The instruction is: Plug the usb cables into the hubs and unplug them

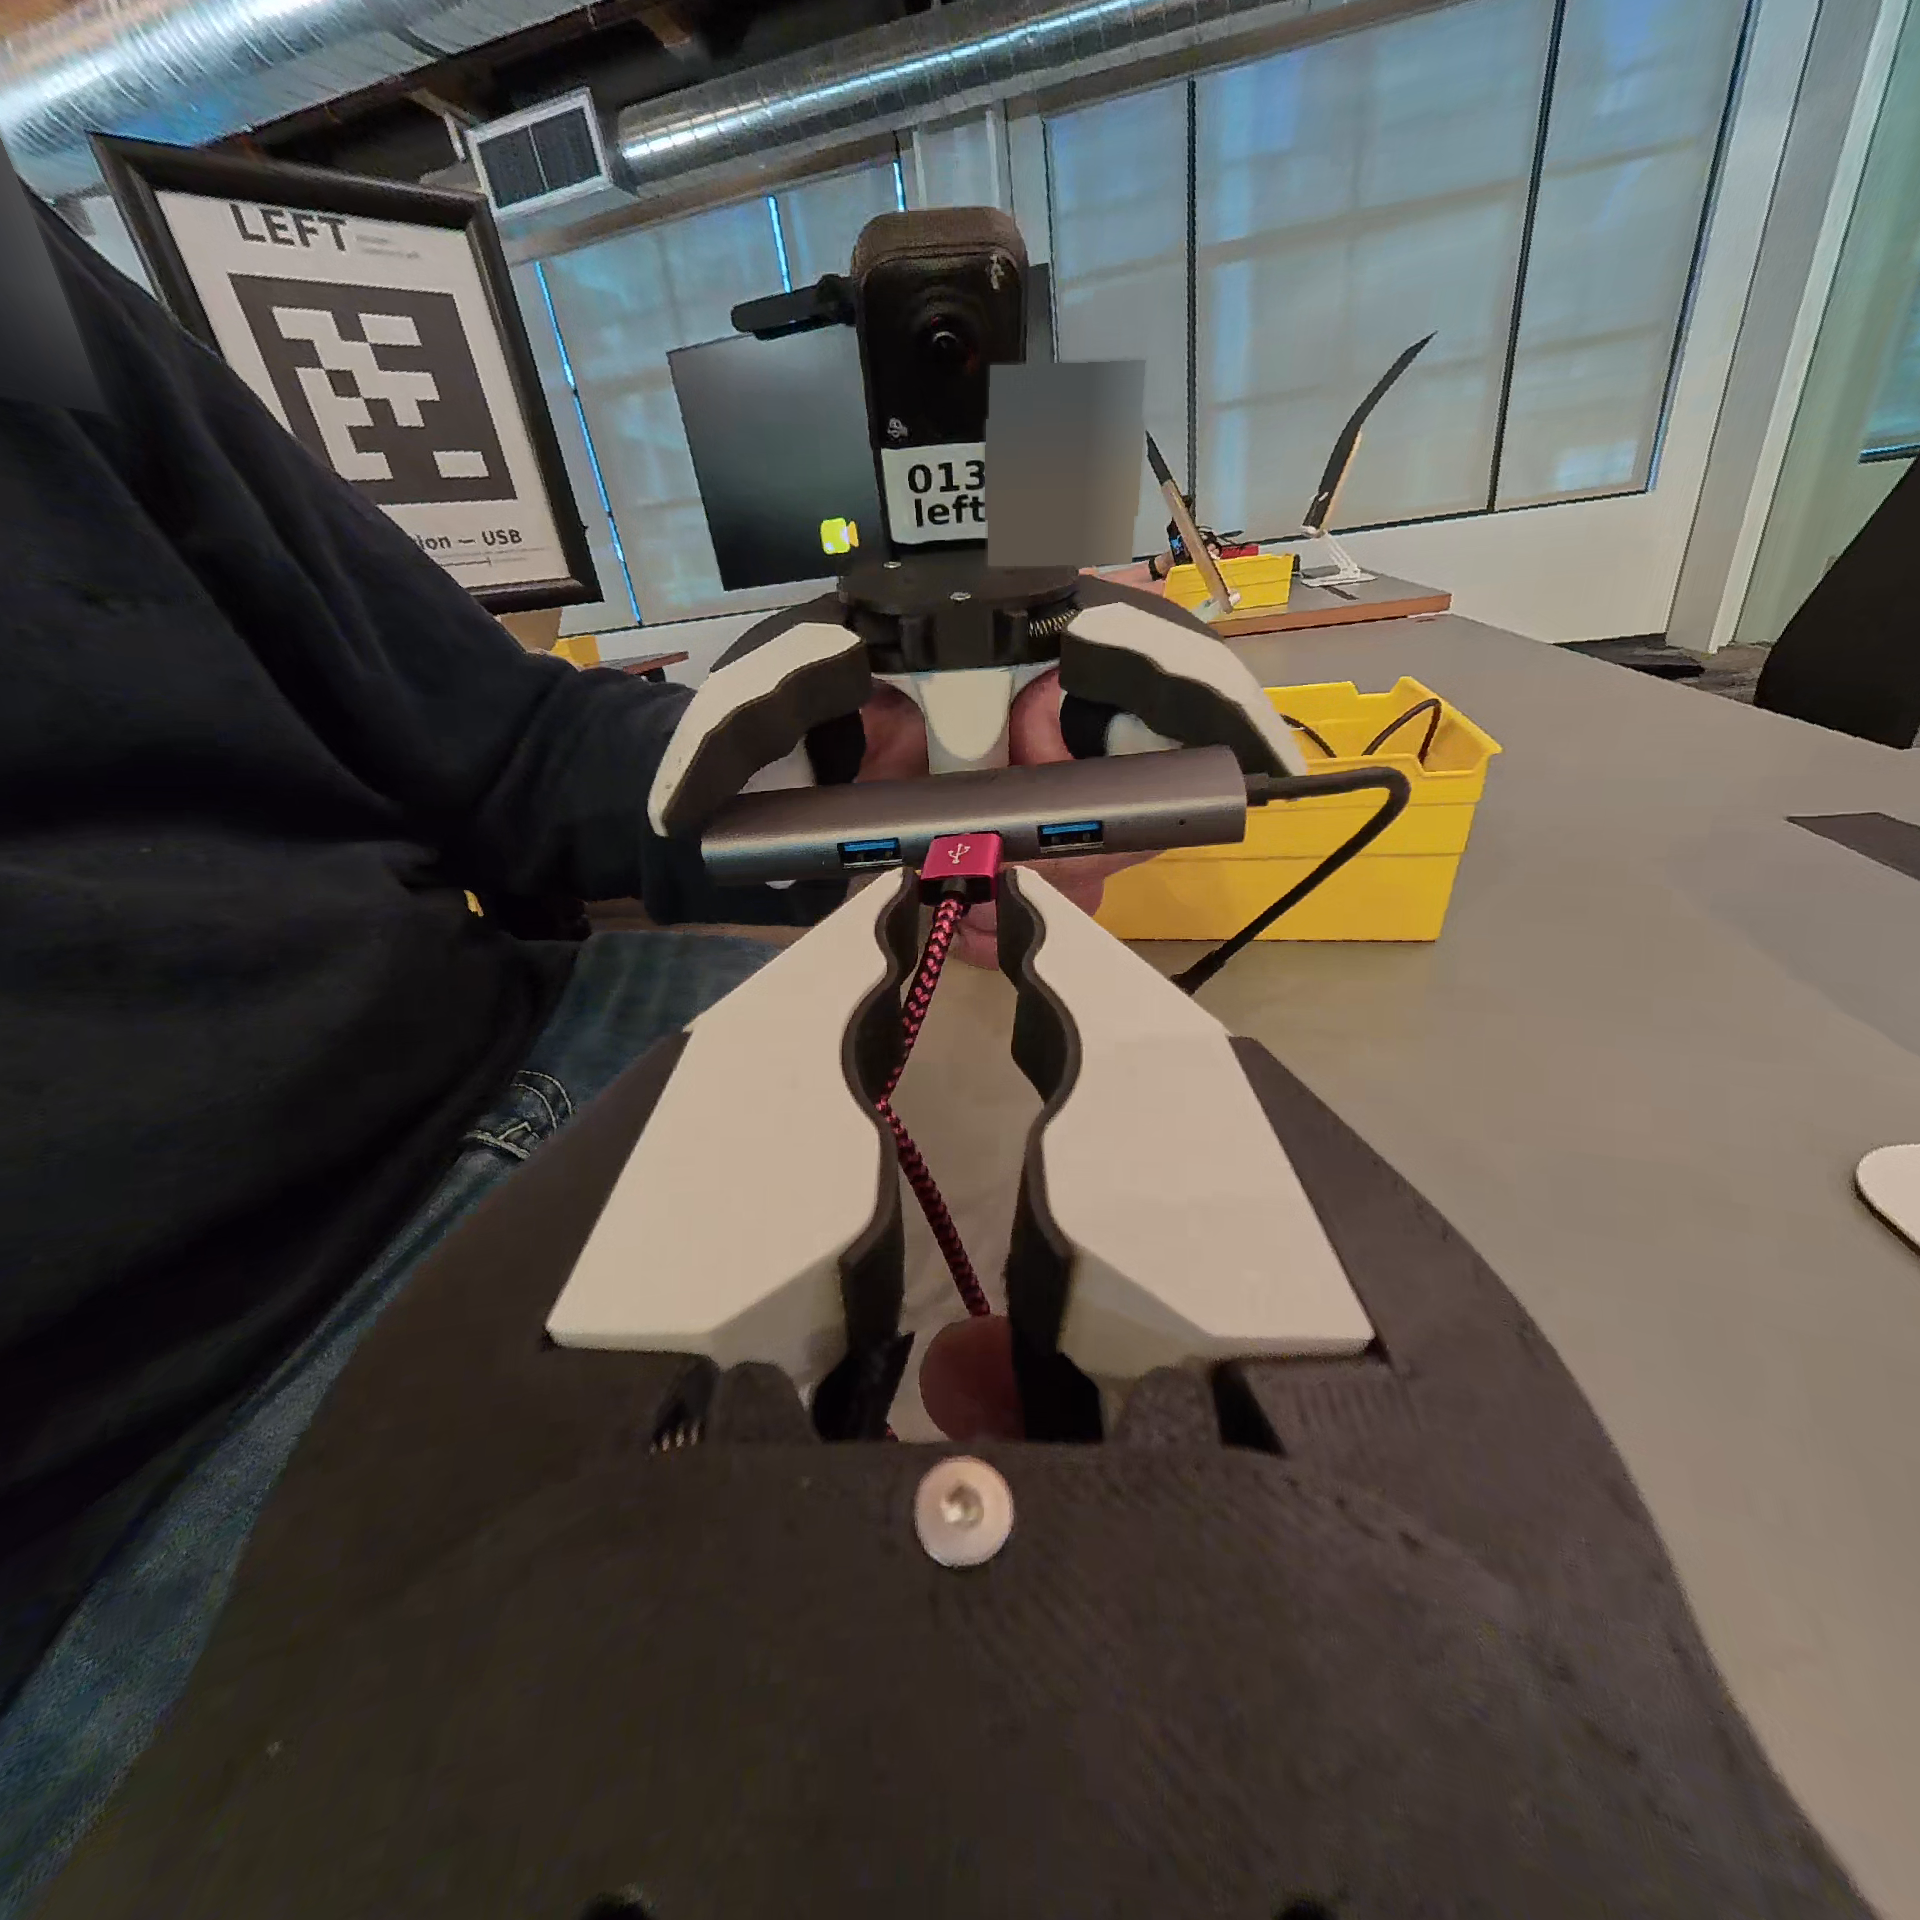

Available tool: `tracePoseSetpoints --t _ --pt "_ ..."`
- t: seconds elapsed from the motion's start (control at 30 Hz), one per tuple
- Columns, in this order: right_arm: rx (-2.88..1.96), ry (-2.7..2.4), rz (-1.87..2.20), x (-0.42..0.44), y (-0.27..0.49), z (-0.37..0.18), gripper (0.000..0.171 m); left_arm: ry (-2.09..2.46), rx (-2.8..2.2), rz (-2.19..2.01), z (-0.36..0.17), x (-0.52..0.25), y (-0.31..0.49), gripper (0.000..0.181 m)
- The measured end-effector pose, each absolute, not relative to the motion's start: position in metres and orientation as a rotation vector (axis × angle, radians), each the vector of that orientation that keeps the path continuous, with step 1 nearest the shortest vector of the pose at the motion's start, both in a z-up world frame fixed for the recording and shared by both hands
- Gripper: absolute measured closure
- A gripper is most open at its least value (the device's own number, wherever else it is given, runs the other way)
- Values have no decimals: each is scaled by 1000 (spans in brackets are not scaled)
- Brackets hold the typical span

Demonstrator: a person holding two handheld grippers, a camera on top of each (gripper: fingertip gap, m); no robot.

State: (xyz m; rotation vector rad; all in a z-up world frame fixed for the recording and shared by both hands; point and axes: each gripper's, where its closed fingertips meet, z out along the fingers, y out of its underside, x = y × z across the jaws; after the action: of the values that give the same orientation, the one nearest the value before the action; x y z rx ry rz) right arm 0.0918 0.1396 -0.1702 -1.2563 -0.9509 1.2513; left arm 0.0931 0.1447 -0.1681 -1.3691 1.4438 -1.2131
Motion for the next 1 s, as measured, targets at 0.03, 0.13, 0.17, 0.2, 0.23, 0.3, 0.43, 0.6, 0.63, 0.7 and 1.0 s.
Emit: tracePoseSetpoints --t 0.03,0.13,0.17,0.2,0.23,0.3,0.43,0.6,0.63,0.7,1.0 --pt "-1253 -957 1260 91 138 -171 158 1433 -1360 -1216 -167 93 145 62" --pt "-1249 -948 1277 92 138 -170 158 1419 -1333 -1191 -167 94 147 70" --pt "-1248 -942 1282 92 138 -170 158 1428 -1320 -1188 -168 94 146 65" --pt "-1253 -933 1284 93 140 -170 158 1442 -1316 -1173 -169 93 144 61" --pt "-1253 -930 1290 94 140 -170 158 1453 -1307 -1162 -170 92 143 55" --pt "-1242 -920 1314 96 138 -168 159 1480 -1288 -1130 -173 91 141 46" --pt "-1241 -931 1320 96 137 -168 158 1519 -1286 -1109 -178 92 136 43" --pt "-1239 -919 1323 94 138 -169 158 1451 -1317 -1200 -177 98 139 50" --pt "-1238 -918 1326 95 138 -169 158 1440 -1315 -1217 -177 98 138 50" --pt "-1234 -917 1330 96 137 -170 158 1426 -1308 -1226 -176 99 137 51" --pt "-1257 -911 1239 91 138 -169 143 1319 -1299 -1274 -168 98 141 52"
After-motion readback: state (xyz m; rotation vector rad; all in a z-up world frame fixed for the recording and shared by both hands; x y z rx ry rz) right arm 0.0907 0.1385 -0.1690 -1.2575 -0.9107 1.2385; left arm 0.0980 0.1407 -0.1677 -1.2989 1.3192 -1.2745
